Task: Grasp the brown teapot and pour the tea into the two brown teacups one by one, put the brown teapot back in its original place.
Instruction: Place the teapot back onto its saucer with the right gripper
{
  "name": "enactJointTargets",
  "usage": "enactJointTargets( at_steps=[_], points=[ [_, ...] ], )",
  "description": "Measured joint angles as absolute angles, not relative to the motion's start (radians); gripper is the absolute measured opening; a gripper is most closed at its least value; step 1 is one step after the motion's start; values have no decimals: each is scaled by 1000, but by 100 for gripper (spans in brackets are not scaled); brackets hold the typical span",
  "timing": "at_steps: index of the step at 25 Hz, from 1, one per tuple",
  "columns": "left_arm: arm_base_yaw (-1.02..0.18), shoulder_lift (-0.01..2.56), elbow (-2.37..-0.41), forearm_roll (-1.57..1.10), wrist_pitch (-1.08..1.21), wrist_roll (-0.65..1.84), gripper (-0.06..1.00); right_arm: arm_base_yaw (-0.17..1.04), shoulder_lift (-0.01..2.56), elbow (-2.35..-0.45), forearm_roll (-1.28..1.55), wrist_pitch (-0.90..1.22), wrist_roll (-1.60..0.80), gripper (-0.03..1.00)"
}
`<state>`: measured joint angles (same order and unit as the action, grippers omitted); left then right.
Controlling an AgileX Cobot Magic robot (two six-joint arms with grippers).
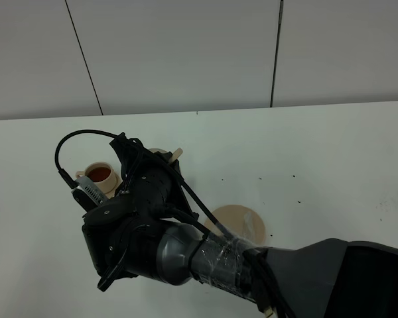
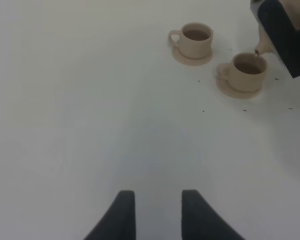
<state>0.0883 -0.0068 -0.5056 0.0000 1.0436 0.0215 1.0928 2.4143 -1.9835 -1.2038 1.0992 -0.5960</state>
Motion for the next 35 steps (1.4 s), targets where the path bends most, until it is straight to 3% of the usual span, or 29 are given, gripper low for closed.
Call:
enactJointTargets(
  at_steps=[35],
  points=[
    [88, -7, -506, 0, 1044, 22, 30, 1093, 2414, -1984, -1173, 1099, -531, 9]
  ],
)
